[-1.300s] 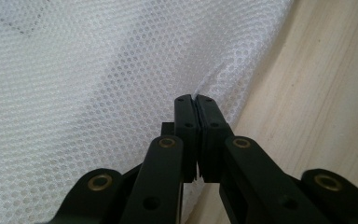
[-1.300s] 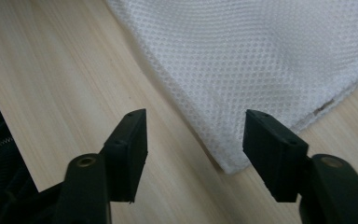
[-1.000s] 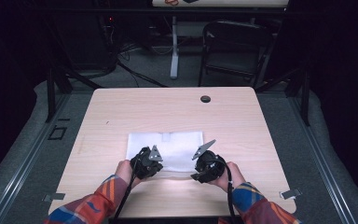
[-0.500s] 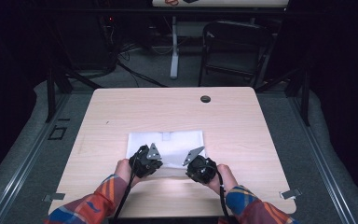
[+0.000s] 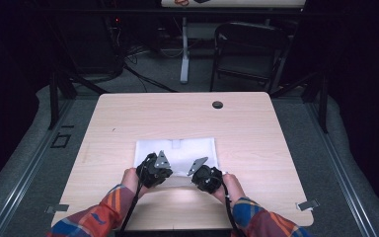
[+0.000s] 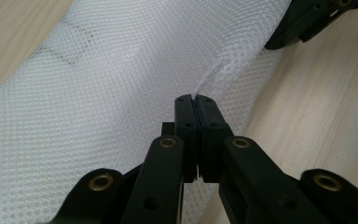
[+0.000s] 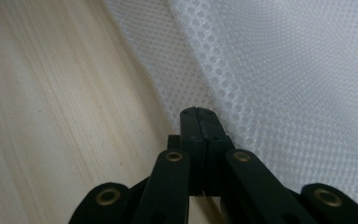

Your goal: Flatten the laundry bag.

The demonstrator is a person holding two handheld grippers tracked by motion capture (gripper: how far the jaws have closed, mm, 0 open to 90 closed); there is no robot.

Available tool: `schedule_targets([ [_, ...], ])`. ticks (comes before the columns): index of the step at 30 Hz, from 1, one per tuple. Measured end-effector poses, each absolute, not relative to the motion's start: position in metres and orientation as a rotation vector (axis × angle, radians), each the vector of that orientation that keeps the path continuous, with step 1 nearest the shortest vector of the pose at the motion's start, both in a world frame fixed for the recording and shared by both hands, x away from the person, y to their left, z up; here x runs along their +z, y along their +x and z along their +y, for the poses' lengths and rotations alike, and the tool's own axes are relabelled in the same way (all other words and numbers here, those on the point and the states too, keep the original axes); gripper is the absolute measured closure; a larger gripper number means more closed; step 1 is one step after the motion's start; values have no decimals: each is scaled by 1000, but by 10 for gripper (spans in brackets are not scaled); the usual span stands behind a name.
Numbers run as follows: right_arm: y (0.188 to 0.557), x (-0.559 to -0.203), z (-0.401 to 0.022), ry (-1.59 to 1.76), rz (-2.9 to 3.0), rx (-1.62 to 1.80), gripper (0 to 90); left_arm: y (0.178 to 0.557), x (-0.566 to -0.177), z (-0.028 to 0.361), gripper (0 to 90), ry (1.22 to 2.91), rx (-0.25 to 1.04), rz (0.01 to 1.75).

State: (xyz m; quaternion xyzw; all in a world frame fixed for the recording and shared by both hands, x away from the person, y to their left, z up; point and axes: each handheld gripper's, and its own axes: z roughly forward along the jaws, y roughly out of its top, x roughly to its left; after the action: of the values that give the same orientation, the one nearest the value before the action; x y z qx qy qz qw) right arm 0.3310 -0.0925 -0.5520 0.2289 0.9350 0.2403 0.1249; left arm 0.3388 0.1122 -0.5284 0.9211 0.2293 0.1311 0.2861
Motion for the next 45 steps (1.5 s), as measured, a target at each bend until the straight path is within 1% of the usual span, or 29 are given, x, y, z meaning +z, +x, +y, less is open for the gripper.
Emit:
schedule_targets([
  [13, 336, -560, -92, 660, 2721, 649, 900, 337, -527, 111, 885, 2456, 350, 603],
  [26, 336, -560, -94, 653, 2737, 648, 900, 336, -526, 110, 883, 2470, 339, 617],
  [32, 336, -560, -95, 664, 2733, 659, 900, 338, -521, 112, 884, 2448, 340, 628],
  [42, 336, -560, -95, 663, 2729, 655, 900, 344, -506, 118, 885, 2404, 383, 659],
  [45, 335, -560, -94, 659, 2726, 654, 900, 345, -502, 121, 884, 2408, 370, 668],
])
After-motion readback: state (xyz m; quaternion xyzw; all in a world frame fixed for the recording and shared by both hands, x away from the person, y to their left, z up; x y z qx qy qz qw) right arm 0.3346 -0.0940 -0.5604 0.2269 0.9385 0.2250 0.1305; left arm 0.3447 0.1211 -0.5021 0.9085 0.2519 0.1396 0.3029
